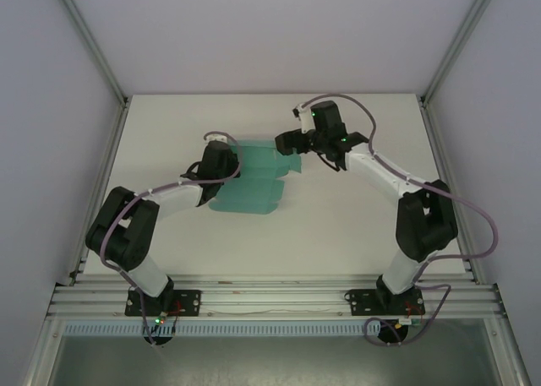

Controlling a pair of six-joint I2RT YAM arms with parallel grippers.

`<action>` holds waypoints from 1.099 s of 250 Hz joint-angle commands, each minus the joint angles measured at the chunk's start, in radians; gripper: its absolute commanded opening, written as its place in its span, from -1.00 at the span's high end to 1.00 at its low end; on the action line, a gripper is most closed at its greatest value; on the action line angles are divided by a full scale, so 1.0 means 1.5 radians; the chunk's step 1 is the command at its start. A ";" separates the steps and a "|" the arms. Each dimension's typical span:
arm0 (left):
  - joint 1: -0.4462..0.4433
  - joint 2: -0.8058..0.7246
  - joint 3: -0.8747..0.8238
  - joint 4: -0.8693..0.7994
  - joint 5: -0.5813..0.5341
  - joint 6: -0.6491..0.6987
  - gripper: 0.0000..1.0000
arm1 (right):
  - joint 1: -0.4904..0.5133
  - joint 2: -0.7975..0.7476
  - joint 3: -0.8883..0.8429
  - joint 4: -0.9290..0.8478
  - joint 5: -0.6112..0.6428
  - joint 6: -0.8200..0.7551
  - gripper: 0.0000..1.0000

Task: Assemble paper box

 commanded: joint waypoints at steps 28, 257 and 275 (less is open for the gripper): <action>0.001 0.016 0.044 0.019 0.014 0.009 1.00 | 0.012 -0.018 -0.001 0.007 0.026 0.021 -0.59; 0.095 0.071 0.015 0.216 0.478 -0.021 1.00 | -0.096 -0.040 -0.060 0.080 -0.436 0.089 0.58; 0.095 0.077 0.022 0.227 0.494 -0.023 1.00 | -0.106 -0.034 -0.089 0.198 -0.507 0.178 0.75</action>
